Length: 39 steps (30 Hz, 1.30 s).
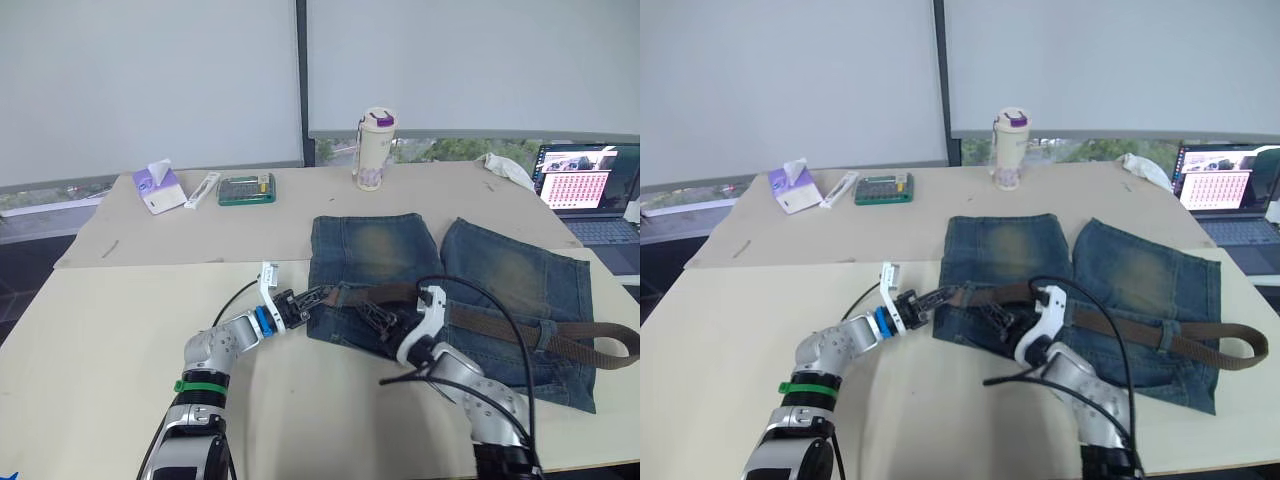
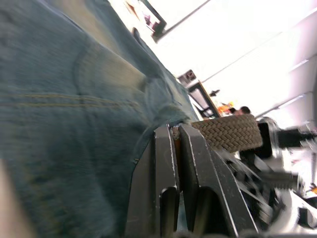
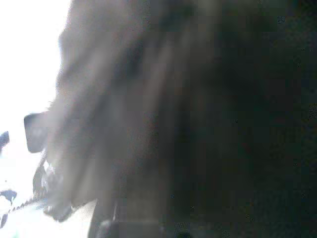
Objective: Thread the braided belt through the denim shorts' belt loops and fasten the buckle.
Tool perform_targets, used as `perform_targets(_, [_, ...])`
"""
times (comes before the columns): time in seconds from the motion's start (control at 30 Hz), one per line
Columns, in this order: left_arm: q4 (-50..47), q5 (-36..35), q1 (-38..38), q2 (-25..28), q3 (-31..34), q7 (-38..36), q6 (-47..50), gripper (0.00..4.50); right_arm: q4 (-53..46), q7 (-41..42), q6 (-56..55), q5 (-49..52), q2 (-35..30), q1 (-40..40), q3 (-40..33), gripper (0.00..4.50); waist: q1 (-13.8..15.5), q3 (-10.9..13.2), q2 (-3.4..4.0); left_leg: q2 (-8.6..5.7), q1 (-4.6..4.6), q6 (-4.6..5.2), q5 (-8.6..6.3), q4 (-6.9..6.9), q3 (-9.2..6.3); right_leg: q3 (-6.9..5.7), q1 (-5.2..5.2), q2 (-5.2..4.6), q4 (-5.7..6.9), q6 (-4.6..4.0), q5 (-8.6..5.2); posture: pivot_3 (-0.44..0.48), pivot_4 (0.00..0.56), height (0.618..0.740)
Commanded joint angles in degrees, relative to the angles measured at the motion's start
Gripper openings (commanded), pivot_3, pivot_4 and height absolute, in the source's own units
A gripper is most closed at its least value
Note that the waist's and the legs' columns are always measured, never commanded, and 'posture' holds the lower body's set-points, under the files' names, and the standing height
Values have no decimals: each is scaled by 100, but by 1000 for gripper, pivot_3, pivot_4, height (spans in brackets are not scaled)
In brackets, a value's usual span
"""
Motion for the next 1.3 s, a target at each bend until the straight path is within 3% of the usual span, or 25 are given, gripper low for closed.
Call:
perform_targets(0.03, [-33, 251, -22, 262, -143, -129, -295, 0, -769, 748, 109, -69, -750, 306, 199, 3156, 11, 1, 2, -1, 0, 0, 0, 0, 1, 1, 0, 0, 0, 0, 0, 0, 150, 740])
perform_targets(0.07, [2, 380, -41, 402, -214, -194, -402, 0, -1028, 1117, 75, -111, -1157, 509, 232, 3515, 19, 1, 3, -2, 0, 0, 0, 0, 1, 0, 2, -1, -2, 1, 0, 0, 150, 740])
perform_targets(0.17, [175, 670, -198, 845, -316, -401, -708, 0, -1667, 1926, -165, -155, -2143, 1065, -27, 3515, 44, 4, 3, -5, 0, 0, 0, 0, 5, -2, 5, 0, -8, 4, -2, 0, 150, 740])
perform_targets(0.37, [504, 1281, -338, 1496, -611, -711, -1383, 0, -2004, 2578, -956, -631, -2859, 1764, -605, 3515, 66, 7, -2, 3, 2, 0, 0, 0, 14, -5, 10, 9, -6, 43, -26, 0, 150, 740])
perform_targets(0.57, [1154, 2126, -587, 2132, -831, -477, -2304, 0, -1305, 2918, -1384, -919, -3363, 2288, -2014, 3515, 148, 12, -10, 0, 1, 0, 0, 1, 12, 2, 10, 2, -8, 5, -3, 0, 150, 740])
perform_targets(0.7, [1698, 3183, -722, 2704, -1382, -154, -3161, 0, -445, 3071, -1330, -1035, -3806, 2301, -2864, 3515, 152, 12, -11, 1, 4, 0, 0, -1, 21, 0, 14, 3, -9, 3, -2, 0, 150, 740])
perform_targets(0.77, [1912, 3234, -870, 2745, -1304, 45, -3201, 0, -6, 3069, -1393, -1281, -4048, 2235, -3085, 3515, 147, 13, -13, 1, 5, 0, 0, -1, 28, 2, 15, 2, -8, 3, -2, 0, 150, 740])
perform_targets(0.9, [2298, 3570, -1091, 2820, -1330, 540, -3401, 0, 477, 2948, -1280, -1569, -4310, 2127, -3270, 3515, 131, 16, -18, 7, 2, 3, -2, -5, 58, 4, 17, 8, -6, 8, -5, 0, 150, 740])
perform_targets(1.03, [2829, 3911, -1362, 2910, -1244, 1568, -3332, 0, 1020, 2857, -1355, -1950, -4529, 1905, -3226, 3515, 125, 19, -23, 8, 0, 3, -1, -4, 75, 8, 17, 8, -2, 8, -5, 0, 150, 740])
perform_targets(1.3, [3200, 4207, -1437, 2996, -1341, 1788, -3366, 0, 1214, 3054, -1007, -1965, -4587, 1416, -2741, 3515, 107, 16, -18, 11, 2, 4, -2, -8, 97, 22, 17, 7, 3, 4, -3, 0, 150, 740])
